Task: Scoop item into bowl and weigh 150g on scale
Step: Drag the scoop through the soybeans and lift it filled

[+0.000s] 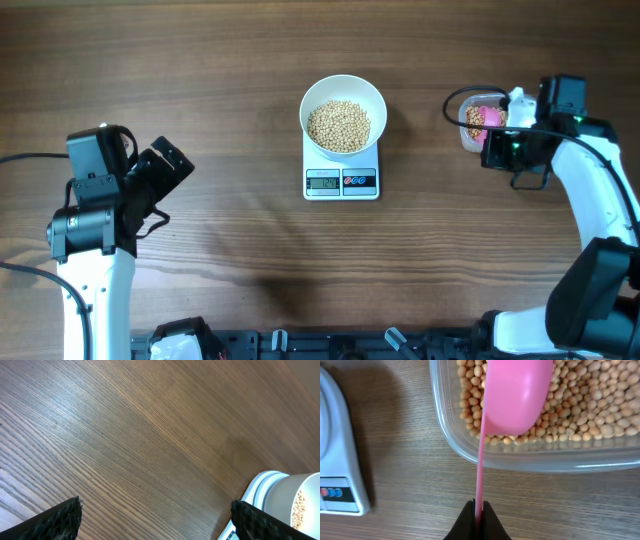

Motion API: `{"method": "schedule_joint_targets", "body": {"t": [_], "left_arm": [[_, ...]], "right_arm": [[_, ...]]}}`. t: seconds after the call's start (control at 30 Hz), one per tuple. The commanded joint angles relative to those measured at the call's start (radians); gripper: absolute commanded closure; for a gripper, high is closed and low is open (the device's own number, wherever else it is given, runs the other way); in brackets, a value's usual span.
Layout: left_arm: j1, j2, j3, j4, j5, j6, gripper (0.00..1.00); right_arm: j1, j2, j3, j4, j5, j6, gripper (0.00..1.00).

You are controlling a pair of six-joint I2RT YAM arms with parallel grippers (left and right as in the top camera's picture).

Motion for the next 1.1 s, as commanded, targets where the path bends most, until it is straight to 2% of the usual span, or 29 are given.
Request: {"method": "schedule_joint_targets", "body": {"t": [0.0, 0.8, 1.07], "left_arm": [[0.006, 0.002, -0.001, 0.003, 0.005, 0.005, 0.00], [0.006, 0.002, -0.001, 0.003, 0.005, 0.005, 0.00], [0.006, 0.002, -0.001, 0.003, 0.005, 0.005, 0.00]], "right_arm": [[-0.049, 0.013, -0.016, -0.014, -0.129, 0.007, 0.96], [-0.323, 0.013, -0.016, -0.019, -0.549, 0.004, 0.96], [-0.423, 0.013, -0.016, -0.020, -0.753, 0.003, 0.96]]}}
